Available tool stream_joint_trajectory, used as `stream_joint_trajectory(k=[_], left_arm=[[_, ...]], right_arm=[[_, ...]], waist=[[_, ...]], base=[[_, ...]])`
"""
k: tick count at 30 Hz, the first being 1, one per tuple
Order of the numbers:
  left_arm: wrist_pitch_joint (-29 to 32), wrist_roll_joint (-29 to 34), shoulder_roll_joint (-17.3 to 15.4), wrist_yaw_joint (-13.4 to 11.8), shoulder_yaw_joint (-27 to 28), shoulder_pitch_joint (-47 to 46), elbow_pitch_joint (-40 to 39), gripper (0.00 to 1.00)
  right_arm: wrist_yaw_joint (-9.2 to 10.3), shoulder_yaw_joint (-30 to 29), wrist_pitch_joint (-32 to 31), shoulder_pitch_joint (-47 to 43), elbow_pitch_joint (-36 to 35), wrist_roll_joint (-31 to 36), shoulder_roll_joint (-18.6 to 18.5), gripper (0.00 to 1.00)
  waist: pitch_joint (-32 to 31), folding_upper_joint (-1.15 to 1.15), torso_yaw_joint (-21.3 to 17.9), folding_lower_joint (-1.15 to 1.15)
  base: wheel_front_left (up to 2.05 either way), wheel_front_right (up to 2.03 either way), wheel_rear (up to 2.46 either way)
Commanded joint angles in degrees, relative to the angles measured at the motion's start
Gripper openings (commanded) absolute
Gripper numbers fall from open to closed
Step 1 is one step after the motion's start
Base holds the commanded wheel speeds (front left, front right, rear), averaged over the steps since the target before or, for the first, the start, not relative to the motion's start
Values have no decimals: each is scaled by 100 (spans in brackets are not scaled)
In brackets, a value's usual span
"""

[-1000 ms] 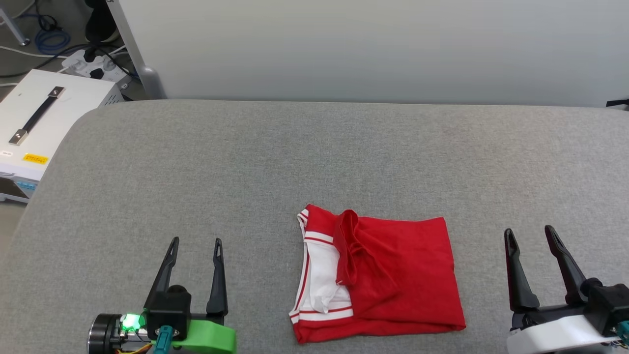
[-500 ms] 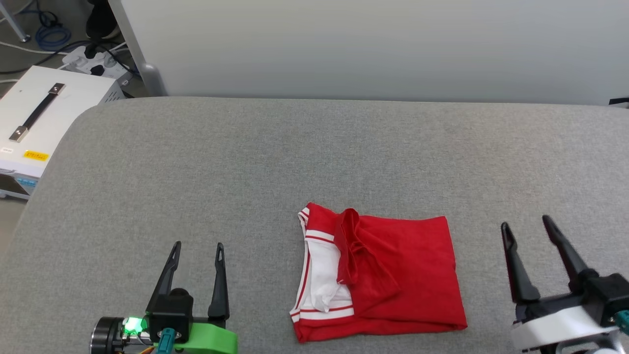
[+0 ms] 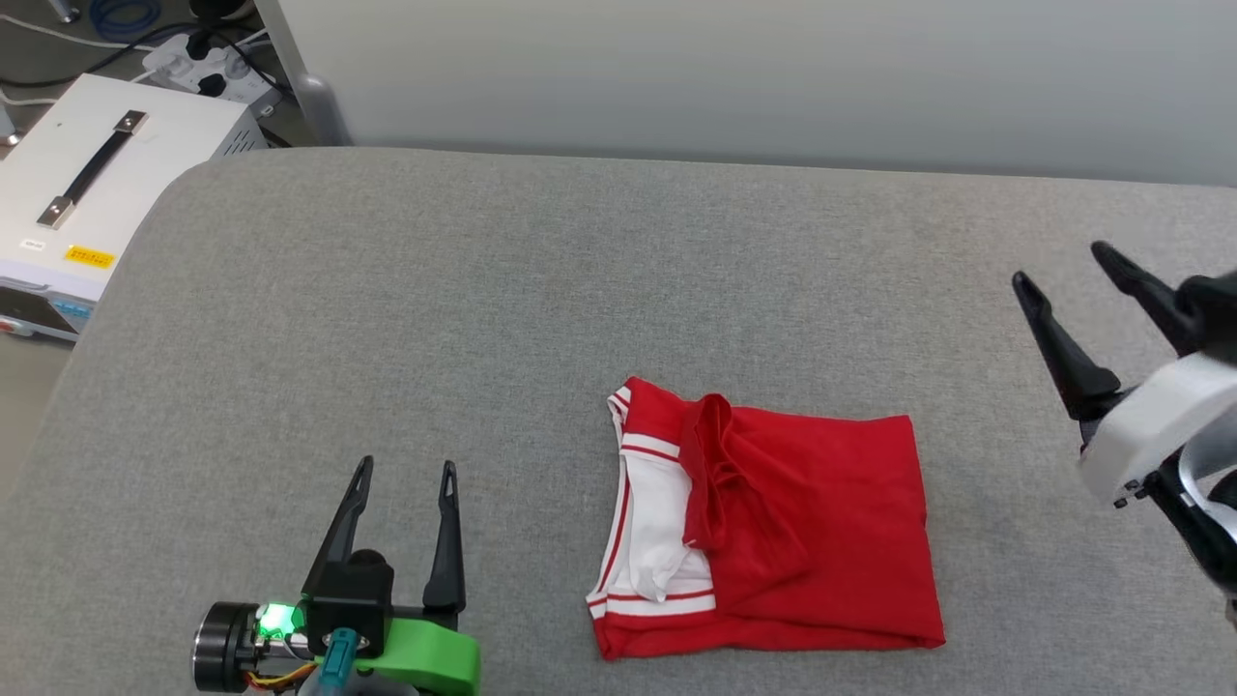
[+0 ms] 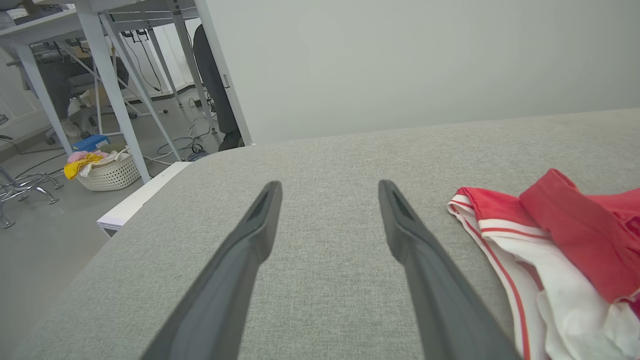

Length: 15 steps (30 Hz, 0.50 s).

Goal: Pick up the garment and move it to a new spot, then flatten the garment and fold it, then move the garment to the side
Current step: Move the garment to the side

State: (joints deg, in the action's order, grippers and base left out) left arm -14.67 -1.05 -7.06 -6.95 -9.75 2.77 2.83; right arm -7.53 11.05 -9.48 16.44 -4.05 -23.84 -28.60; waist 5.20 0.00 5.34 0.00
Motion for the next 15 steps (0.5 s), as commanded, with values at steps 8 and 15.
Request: stream_joint_trajectory(k=[8, 15], left_arm=[[-33, -7, 83, 21, -42, -244, -7, 100], [-33, 17, 135, 30, -116, -440, -47, 100]], right_arm=[[4, 1238, -2837, 273, 120, -2089, -850, 100], [4, 1772, -3342, 335, 318, -2441, -1006, 100]], waist=[[259, 0, 174, 0], [597, 0, 327, 0]], base=[[0, 0, 0], [0, 0, 0]])
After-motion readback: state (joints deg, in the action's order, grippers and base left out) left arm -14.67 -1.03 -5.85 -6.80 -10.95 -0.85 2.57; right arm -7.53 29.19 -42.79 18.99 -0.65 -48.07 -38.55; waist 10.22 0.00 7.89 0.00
